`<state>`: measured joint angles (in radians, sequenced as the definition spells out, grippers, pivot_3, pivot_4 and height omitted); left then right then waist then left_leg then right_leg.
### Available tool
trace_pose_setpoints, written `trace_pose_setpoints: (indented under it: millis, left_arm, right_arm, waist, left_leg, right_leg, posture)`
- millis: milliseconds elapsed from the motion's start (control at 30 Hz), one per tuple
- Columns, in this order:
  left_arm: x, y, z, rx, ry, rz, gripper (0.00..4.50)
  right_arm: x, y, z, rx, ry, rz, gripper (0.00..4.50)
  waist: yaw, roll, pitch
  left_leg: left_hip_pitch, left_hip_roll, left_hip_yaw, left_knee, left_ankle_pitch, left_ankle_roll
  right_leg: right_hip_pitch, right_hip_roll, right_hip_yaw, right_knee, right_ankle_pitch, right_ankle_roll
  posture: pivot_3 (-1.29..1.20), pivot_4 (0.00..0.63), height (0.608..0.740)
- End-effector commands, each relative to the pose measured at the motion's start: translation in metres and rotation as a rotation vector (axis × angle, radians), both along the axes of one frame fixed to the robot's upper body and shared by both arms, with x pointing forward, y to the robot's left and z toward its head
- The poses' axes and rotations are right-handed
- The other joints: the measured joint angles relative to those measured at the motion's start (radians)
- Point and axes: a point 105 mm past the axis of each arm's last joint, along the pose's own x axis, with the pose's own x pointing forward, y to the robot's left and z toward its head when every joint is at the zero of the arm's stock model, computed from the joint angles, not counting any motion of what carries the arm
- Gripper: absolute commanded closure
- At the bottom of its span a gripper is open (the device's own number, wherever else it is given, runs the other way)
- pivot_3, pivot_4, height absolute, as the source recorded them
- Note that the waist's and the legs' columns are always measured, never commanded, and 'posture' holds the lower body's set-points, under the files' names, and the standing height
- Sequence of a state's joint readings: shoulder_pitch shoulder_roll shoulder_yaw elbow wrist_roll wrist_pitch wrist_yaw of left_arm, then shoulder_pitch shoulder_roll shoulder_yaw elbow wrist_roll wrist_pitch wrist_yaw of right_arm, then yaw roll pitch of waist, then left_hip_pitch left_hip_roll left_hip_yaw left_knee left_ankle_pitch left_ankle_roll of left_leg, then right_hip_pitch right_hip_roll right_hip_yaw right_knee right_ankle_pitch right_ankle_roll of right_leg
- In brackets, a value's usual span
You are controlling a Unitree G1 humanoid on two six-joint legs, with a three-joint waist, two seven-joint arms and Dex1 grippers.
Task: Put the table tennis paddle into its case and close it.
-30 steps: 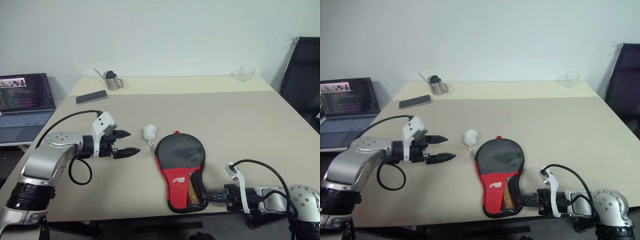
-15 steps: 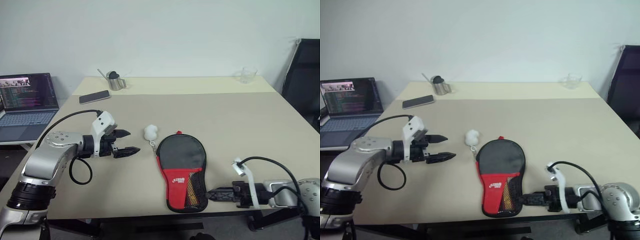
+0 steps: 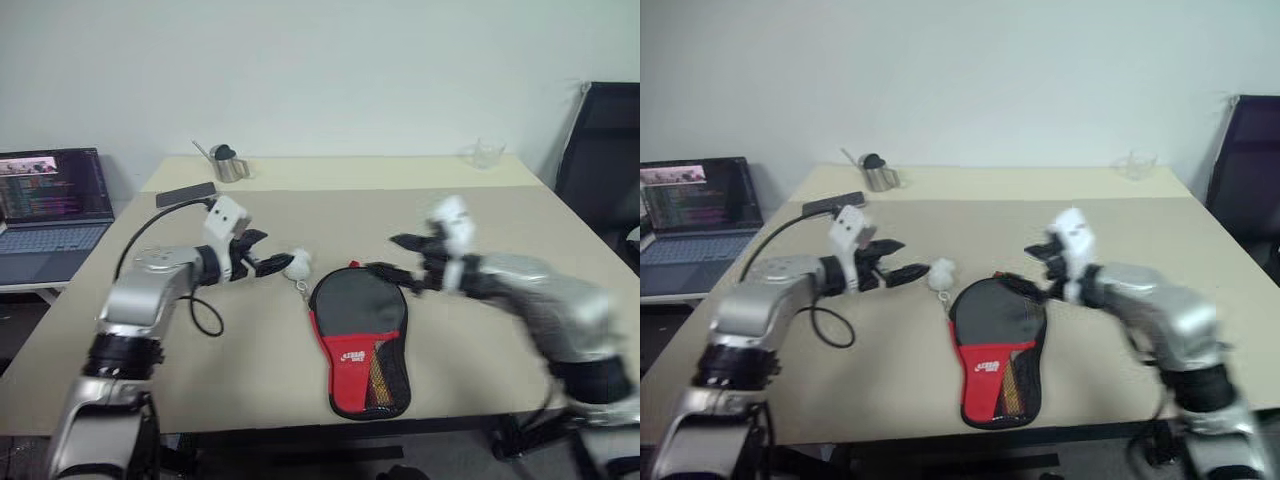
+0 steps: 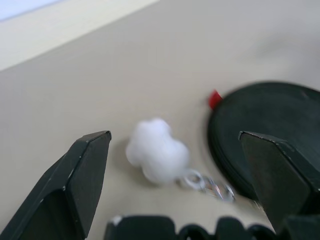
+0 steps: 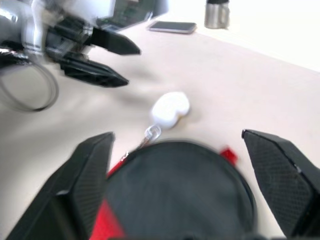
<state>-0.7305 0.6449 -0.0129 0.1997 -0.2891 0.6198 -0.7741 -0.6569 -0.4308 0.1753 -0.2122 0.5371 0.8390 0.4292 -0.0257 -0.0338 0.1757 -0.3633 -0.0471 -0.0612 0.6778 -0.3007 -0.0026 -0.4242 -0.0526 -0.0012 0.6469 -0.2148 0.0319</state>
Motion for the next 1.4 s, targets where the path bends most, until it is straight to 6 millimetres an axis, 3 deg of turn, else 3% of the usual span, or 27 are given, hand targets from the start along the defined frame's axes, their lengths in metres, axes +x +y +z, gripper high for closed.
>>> trace_pose_setpoints:
  millis: [33, 167, 267, 500, 733, 967, 1133, 1233, 1400]
  left_arm:
    - [0.019, 0.008, 0.002, 0.016, -0.003, 0.118, 0.00]
    - [0.036, 0.005, -0.010, 0.029, 0.039, 0.208, 0.00]
    - [0.039, -0.008, -0.025, 0.030, 0.079, 0.177, 0.00]
    - [0.036, -0.029, -0.035, -0.038, 0.112, 0.101, 0.00]
    - [0.034, -0.031, -0.044, -0.059, 0.149, 0.098, 0.00]
    - [0.030, -0.065, -0.087, -0.059, 0.269, 0.106, 0.00]
    - [0.038, -0.058, -0.104, -0.011, 0.287, 0.244, 0.00]
    - [0.042, -0.057, -0.106, 0.019, 0.273, 0.265, 0.62]
    - [0.048, -0.056, -0.103, 0.065, 0.246, 0.283, 2.28]
  right_arm:
    - [0.020, 0.008, -0.026, -0.019, -0.026, -0.123, 0.04]
    - [0.019, 0.022, -0.063, -0.110, -0.033, -0.117, 0.04]
    - [0.011, 0.029, -0.085, -0.108, 0.071, -0.100, 0.04]
    - [0.002, 0.029, -0.106, -0.058, 0.266, -0.108, 0.04]
    - [-0.004, 0.034, -0.112, -0.082, 0.283, -0.071, 0.04]
    - [-0.002, 0.033, -0.109, -0.075, 0.285, -0.078, 0.04]
    - [-0.002, 0.031, -0.109, -0.073, 0.291, -0.089, 0.04]
    - [-0.002, 0.031, -0.109, -0.075, 0.292, -0.089, 0.00]
    - [-0.002, 0.032, -0.109, -0.076, 0.298, -0.089, 0.00]
  waist:
    - [0.011, 0.000, 0.000]
    - [0.019, 0.000, 0.000]
    - [0.015, 0.000, 0.000]
    - [0.010, 0.000, -0.002]
    - [0.001, 0.000, -0.003]
    - [0.000, 0.000, -0.004]
    - [0.002, 0.006, -0.013]
    - [0.002, 0.008, -0.019]
    - [-0.003, 0.009, -0.019]
  left_leg:
    - [-0.002, -0.001, -0.001, 0.000, 0.001, -0.002]
    - [-0.021, -0.008, -0.002, 0.003, 0.002, -0.003]
    - [-0.023, -0.010, -0.002, 0.002, 0.002, -0.003]
    - [-0.016, -0.008, -0.005, 0.002, 0.002, -0.003]
    - [-0.009, -0.008, -0.006, 0.002, 0.001, -0.002]
    - [-0.001, -0.009, -0.009, 0.001, 0.000, 0.000]
    - [0.000, -0.009, -0.011, 0.001, 0.000, -0.001]
    - [0.002, -0.010, -0.012, 0.001, 0.000, -0.001]
    - [0.018, -0.009, -0.012, 0.001, 0.001, -0.001]
  right_leg:
    - [-0.002, -0.001, 0.000, 0.000, 0.000, 0.000]
    - [-0.021, -0.003, -0.003, 0.001, 0.001, 0.000]
    - [-0.023, -0.006, -0.004, -0.001, 0.001, 0.000]
    - [-0.016, -0.005, -0.006, 0.001, 0.001, 0.000]
    - [-0.010, -0.004, -0.007, 0.004, 0.001, 0.000]
    - [0.002, -0.004, -0.008, 0.000, 0.001, 0.001]
    - [0.003, -0.004, -0.008, 0.000, 0.001, 0.001]
    - [0.006, -0.004, -0.009, 0.001, 0.001, 0.001]
    - [0.021, -0.003, -0.010, 0.000, -0.003, 0.007]
  posture:
    - [0.00, 0.150, 0.740]
    - [0.00, 0.150, 0.740]
    - [0.00, 0.150, 0.740]
    - [0.00, 0.150, 0.740]
    - [0.00, 0.150, 0.740]
    - [0.00, 0.150, 0.740]
    - [0.00, 0.150, 0.740]
    - [0.00, 0.150, 0.740]
    - [0.00, 0.150, 0.740]
